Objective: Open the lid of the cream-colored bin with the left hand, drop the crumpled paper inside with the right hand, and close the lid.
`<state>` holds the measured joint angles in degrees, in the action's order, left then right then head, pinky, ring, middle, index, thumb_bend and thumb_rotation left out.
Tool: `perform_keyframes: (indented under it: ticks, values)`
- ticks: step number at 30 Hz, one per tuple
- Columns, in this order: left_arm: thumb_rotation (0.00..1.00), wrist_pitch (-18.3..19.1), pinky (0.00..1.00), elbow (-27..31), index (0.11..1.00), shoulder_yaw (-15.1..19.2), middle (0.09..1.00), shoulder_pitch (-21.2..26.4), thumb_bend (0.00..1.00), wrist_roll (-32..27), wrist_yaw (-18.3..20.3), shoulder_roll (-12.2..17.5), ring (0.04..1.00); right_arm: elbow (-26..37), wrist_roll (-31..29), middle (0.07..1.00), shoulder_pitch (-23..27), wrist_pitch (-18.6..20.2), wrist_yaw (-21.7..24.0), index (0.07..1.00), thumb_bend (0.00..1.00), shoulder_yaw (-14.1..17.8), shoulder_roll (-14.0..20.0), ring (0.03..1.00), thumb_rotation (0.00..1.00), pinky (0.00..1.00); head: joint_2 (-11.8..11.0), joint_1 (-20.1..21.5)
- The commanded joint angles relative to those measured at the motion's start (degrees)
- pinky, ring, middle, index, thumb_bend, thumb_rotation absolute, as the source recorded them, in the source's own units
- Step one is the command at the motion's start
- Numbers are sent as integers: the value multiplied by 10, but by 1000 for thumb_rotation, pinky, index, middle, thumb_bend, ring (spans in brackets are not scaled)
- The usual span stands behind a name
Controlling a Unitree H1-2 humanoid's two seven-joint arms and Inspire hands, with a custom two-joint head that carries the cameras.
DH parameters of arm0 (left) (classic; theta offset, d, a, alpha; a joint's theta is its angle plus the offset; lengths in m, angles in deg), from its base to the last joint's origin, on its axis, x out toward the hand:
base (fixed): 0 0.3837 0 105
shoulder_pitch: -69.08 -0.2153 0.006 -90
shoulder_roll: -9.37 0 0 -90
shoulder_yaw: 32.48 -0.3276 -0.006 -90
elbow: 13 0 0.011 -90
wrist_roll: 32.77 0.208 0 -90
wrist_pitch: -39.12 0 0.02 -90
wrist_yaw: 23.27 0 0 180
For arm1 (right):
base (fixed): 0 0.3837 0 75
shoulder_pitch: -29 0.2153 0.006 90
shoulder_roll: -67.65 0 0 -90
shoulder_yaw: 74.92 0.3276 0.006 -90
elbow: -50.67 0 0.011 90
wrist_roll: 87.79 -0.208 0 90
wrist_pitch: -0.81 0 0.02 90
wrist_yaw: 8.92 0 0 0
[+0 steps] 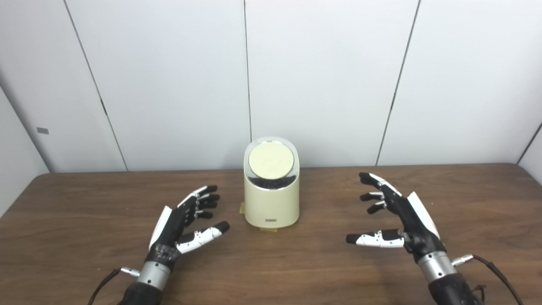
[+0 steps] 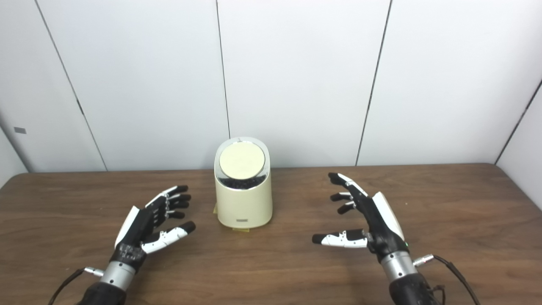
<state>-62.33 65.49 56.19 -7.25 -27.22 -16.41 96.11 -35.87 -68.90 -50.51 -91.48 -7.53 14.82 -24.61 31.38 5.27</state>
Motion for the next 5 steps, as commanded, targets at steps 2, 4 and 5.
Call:
perform_keyframes:
  ticks: [2, 4, 5]
  values:
    - [430, -2, 715, 23, 852, 2, 784, 15, 895, 1, 0, 10, 773, 8, -9, 867, 11, -25, -16, 873, 815, 8, 3, 726, 178, 571, 1, 0]
    - [432, -3, 734, 23, 857, 3, 793, 16, 893, 1, 0, 10, 789, 2, -9, 869, 12, -30, -18, 875, 815, 8, 4, 733, 185, 587, 0, 1]
    - [433, -3, 745, 23, 859, 4, 799, 16, 890, -1, 1, 10, 797, 1, -9, 868, 12, -31, -20, 874, 818, 8, 4, 736, 189, 591, 0, 1]
